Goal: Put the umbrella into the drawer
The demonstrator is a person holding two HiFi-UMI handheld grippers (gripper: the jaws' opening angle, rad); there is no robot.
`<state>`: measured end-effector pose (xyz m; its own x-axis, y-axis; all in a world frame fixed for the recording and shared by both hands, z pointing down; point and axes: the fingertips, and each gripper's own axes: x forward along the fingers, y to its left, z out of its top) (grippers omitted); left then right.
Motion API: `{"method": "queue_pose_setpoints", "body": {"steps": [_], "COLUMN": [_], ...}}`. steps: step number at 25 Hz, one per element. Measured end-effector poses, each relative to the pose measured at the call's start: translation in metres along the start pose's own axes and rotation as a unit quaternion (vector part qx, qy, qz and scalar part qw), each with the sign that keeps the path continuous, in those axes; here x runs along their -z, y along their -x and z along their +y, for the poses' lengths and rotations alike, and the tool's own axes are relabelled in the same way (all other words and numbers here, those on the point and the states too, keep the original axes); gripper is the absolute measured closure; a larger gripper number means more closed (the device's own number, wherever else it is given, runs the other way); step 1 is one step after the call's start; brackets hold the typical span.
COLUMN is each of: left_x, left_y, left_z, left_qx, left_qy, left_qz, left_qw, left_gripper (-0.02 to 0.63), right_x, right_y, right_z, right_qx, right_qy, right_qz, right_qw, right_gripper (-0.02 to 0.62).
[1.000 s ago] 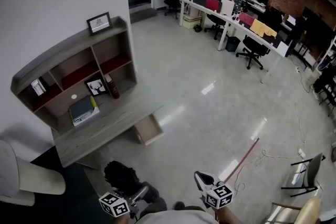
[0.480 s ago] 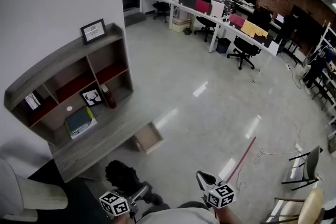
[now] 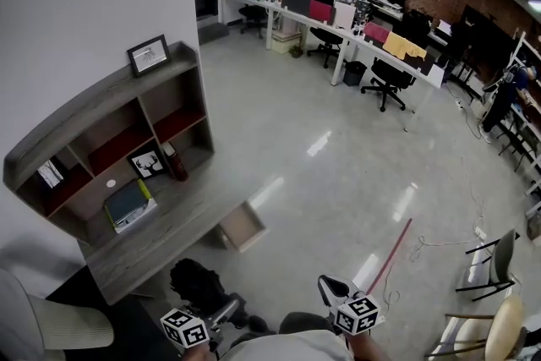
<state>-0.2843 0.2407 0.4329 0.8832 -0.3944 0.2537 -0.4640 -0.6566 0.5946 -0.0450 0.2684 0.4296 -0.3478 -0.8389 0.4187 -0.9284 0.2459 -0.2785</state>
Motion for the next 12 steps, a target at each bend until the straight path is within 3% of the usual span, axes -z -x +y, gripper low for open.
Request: {"method": "queue_pose_setpoints", "body": {"steps": [12], "left_x": [-0.012], "left_y": [-0.024], "left_z": [0.029], "left_qx": [-0.017], "left_qy": [0.018], "left_qz": [0.007], "left_qw": [0.9997], "left_gripper": [0.360], "right_x": [-0.007], "right_y": [-0.042], "right_z": [-0.023], "right_qx": [-0.015], "right_qy": [-0.009], "right_qz": [0.020], "right_qw": [1.000], "right_gripper": [0.589]}}
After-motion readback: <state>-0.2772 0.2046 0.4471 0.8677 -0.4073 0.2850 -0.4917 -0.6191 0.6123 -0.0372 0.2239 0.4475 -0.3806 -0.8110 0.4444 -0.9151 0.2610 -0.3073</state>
